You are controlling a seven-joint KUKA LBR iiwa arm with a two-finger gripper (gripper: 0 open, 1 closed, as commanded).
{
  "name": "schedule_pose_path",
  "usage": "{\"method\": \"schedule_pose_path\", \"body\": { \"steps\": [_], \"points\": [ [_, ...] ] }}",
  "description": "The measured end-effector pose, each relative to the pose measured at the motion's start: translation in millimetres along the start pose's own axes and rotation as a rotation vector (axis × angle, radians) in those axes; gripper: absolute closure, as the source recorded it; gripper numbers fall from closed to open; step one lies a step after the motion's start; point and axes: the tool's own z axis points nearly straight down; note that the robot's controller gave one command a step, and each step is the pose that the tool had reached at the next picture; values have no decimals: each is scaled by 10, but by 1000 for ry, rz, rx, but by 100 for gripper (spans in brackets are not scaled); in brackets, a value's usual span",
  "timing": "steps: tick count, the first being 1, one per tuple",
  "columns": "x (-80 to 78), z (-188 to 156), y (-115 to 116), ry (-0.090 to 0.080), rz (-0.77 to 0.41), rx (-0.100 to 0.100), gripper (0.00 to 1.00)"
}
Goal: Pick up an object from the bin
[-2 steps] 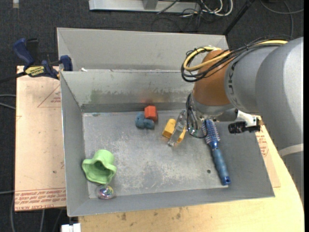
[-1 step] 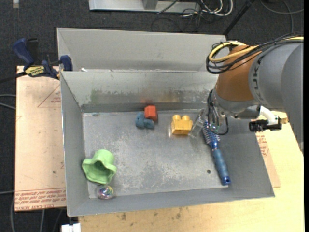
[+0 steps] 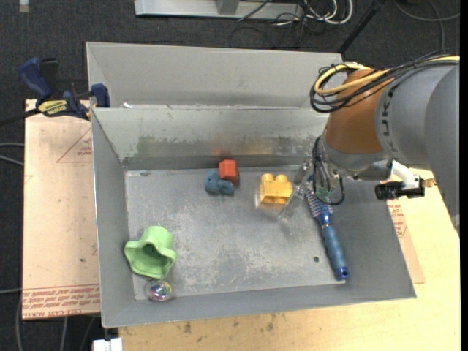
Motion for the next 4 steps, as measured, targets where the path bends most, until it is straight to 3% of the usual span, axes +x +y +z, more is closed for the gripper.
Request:
{"method": "schedule_pose_path", "body": {
  "steps": [1, 2, 3, 4],
  "points": [
    [144, 282, 512, 1, 9, -2, 0],
    [598, 267, 455, 4, -286, -1, 0],
    [633, 261, 980, -1, -256, -5, 0],
    [623, 253, 949, 1, -253, -2, 100]
  ]
}}
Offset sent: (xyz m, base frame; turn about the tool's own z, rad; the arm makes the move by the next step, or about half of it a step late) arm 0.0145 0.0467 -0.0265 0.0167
